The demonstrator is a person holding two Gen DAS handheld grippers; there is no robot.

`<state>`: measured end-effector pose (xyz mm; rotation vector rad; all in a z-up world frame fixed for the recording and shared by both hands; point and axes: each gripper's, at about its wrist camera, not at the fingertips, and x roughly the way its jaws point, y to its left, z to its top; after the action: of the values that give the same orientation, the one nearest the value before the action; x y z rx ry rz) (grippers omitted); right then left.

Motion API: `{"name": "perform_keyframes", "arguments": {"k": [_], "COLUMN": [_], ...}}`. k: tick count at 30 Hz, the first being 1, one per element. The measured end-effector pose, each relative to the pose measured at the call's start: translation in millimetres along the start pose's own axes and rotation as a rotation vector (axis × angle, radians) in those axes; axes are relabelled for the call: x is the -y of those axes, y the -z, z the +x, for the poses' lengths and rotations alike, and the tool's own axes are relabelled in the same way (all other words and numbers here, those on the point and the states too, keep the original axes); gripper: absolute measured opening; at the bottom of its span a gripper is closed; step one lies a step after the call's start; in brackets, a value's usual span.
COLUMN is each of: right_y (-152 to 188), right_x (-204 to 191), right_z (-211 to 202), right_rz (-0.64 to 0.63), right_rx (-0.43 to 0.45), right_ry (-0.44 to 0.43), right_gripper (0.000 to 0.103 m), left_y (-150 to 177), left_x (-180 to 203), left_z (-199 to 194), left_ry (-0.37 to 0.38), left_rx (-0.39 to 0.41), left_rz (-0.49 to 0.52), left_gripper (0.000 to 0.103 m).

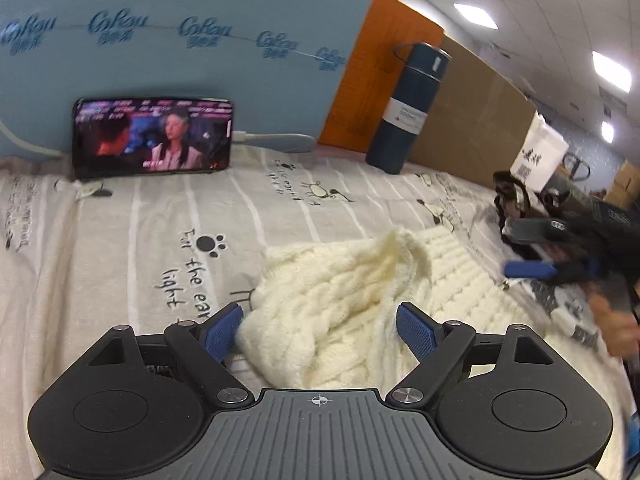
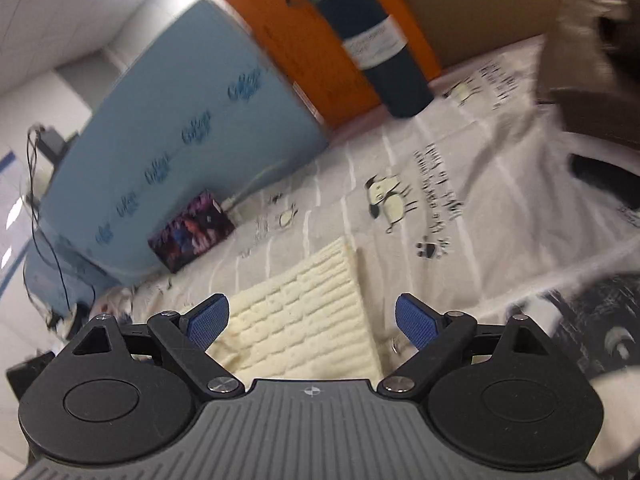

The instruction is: Fold clothes

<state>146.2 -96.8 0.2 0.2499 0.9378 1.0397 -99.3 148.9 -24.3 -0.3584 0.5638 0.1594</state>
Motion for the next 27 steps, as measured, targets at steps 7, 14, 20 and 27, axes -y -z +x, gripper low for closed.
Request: {"name": "perform_keyframes", "arguments": {"k": [7,14,20,27], "right_y": [-8,-3,-12,-16], "right_x": [-5,1,8,27], "right_z": [48,29,-8,0], "right_rz": [-0.136,-0.180,-0.144,-0.097], "right_rx": [-0.044,0.046,0.219,0.246], "right_ry": [-0.006,-0.042,-0.104,0.022], "right_gripper": [0.078,0.017,0.013,0.013], "left_y": [4,-9,-52,-71], "left_x": [13,32,50,41], "left_z": [-1,-12,-3,65], "left_ry": [-0.036,-0.022,-0.009,-0.043], "left_rx": [0.049,0.148,0.249,0.113], "left_rz": [0.047,0.121,0.216,0.217], "left_gripper": [0.040,0.020,0.020,0.024]}}
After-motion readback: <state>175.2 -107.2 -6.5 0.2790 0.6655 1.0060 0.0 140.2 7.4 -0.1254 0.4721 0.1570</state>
